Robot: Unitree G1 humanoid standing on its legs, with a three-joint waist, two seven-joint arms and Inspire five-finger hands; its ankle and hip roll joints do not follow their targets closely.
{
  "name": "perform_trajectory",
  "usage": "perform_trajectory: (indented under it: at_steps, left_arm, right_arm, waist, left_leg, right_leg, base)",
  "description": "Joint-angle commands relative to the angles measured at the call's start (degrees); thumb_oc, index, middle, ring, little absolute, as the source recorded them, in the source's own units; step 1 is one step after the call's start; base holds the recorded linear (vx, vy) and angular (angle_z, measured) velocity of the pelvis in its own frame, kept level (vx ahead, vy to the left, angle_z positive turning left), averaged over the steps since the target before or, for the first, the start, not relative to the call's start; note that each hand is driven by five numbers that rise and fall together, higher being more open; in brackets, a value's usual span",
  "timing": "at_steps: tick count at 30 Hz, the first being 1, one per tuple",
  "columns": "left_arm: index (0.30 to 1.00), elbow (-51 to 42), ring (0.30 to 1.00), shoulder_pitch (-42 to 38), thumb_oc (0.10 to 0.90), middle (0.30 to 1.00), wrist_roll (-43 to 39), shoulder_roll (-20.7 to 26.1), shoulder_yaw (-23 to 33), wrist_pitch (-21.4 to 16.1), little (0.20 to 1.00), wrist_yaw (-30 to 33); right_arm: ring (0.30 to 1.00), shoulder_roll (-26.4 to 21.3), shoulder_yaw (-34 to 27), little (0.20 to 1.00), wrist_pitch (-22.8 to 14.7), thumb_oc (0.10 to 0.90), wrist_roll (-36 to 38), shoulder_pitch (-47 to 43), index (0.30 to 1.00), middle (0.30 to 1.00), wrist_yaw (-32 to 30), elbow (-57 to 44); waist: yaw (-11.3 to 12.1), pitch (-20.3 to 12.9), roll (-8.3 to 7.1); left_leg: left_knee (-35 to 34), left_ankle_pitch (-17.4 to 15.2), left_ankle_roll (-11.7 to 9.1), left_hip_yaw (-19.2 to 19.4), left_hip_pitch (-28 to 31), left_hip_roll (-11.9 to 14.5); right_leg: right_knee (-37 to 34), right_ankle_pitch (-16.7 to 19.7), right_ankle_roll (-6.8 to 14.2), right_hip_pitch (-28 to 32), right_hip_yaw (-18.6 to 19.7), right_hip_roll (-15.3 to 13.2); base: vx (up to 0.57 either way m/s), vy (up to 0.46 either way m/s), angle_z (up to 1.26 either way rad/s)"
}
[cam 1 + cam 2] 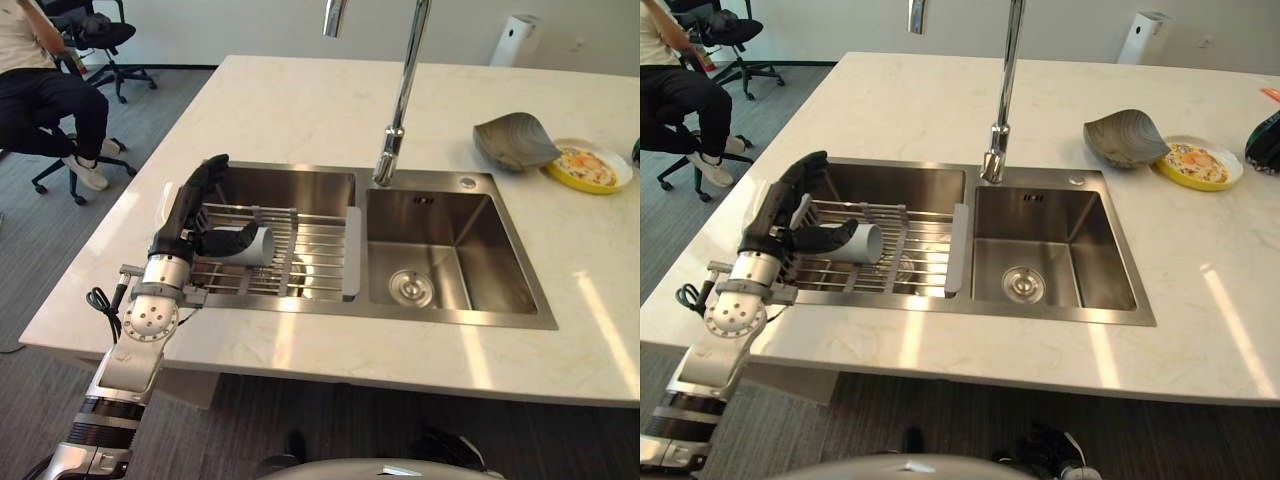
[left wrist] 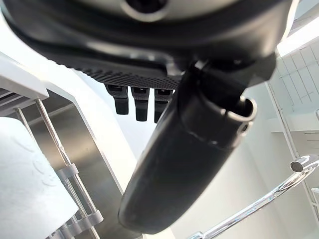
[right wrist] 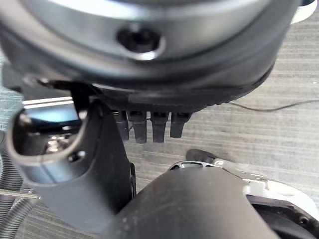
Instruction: Place the dishes in the dishwasher.
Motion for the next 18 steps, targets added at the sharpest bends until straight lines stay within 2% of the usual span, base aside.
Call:
perform_trajectory:
  at_steps: [1, 3, 4, 5, 9, 15, 18]
  left_arm:
    - [0.9, -5.5, 0.9, -7.09, 0.8, 0.9, 1.44, 5.6, 2.17, -4.09, 0.9, -2.0]
    - [0.9, -3.98, 0.9, -7.1, 0.8, 0.9, 3.35, 8.86, 1.69, -3.76, 0.9, -2.89]
    - [0.9, -3.83, 0.9, -7.23, 0.8, 0.9, 3.36, 8.96, 1.58, -3.85, 0.9, -2.86]
    - [0.9, -2.47, 0.9, -7.2, 0.8, 0.9, 5.65, 12.9, 0.91, -3.38, 0.9, -4.14]
    - [0.9, -0.4, 0.9, -7.28, 0.8, 0.9, 8.19, 17.89, -0.35, -2.93, 0.9, -5.79]
    - [0.9, 3.15, 0.9, -8.55, 0.8, 0.9, 12.44, 22.19, -3.97, -2.31, 0.9, -8.18]
    - [0.9, 4.75, 0.9, -9.19, 0.8, 0.9, 14.05, 22.61, -5.06, -2.2, 0.9, -8.19]
  right_arm:
    - [0.9, 1.53, 3.03, 0.9, 1.82, 0.8, -1.21, 3.48, 0.9, 0.9, 1.72, 4.63]
    - [0.9, 1.55, 3.2, 0.9, 1.96, 0.8, -1.34, 3.1, 0.9, 0.9, 2.01, 5.13]
    - [0.9, 1.66, 3.21, 0.9, 1.94, 0.8, -1.34, 3.08, 0.9, 0.9, 2.01, 5.17]
    - [0.9, 1.55, 3.17, 0.9, 1.98, 0.8, -1.05, 2.41, 0.9, 0.9, 2.23, 5.64]
    - [0.9, 1.32, 3.55, 0.9, 2.06, 0.8, -1.25, 2.17, 0.9, 0.9, 2.66, 6.27]
    - [0.9, 0.22, 2.92, 0.9, 1.98, 0.8, -1.51, 2.4, 0.9, 0.9, 2.54, 7.47]
    - [0.9, -0.19, 2.46, 0.9, 1.87, 0.8, -1.38, 2.46, 0.9, 0.9, 2.5, 7.65]
  waist:
    - [0.89, -0.65, 0.33]
    - [1.06, -0.85, 0.71]
    - [1.05, -0.81, 0.61]
    - [1.19, -0.86, 1.09]
    - [1.33, -0.98, 1.53]
    - [1.27, -1.05, 1.86]
    - [1.15, -1.07, 1.85]
  left_leg:
    - [0.57, -3.69, -4.98, 2.64, 3.82, 5.04]
    - [0.57, -3.77, -5.07, 2.55, 3.98, 5.11]
    - [0.57, -3.78, -5.07, 2.53, 4.01, 5.11]
    - [0.57, -3.66, -5.17, 2.46, 3.96, 5.08]
    - [0.57, -3.53, -5.27, 2.33, 3.8, 4.97]
    - [0.57, -3.41, -5.3, 2.27, 3.42, 4.89]
    - [0.57, -3.43, -5.32, 2.31, 3.36, 4.83]
  right_leg:
    - [-0.65, 2.6, 8.77, -2.15, 1.03, -7.14]
    - [-0.67, 2.51, 8.85, -1.91, 0.91, -7.18]
    - [-0.67, 2.49, 8.85, -1.86, 0.88, -7.18]
    - [-0.67, 2.54, 8.94, -1.79, 0.69, -7.2]
    - [-0.67, 2.71, 9.11, -1.73, 0.33, -7.34]
    - [-0.67, 3.01, 9.36, -2.0, -0.11, -7.57]
    - [-0.67, 3.12, 9.42, -2.08, -0.12, -7.64]
  base:
    - [0.03, 0.011, 0.11]
    - [0.03, 0.004, 0.08]
    - [0.0, 0.0, 0.0]
    - [0.0, 0.0, 0.0]
    - [0.0, 0.0, 0.0]
    - [0.0, 0.0, 0.0]
    - [0.0, 0.0, 0.0]
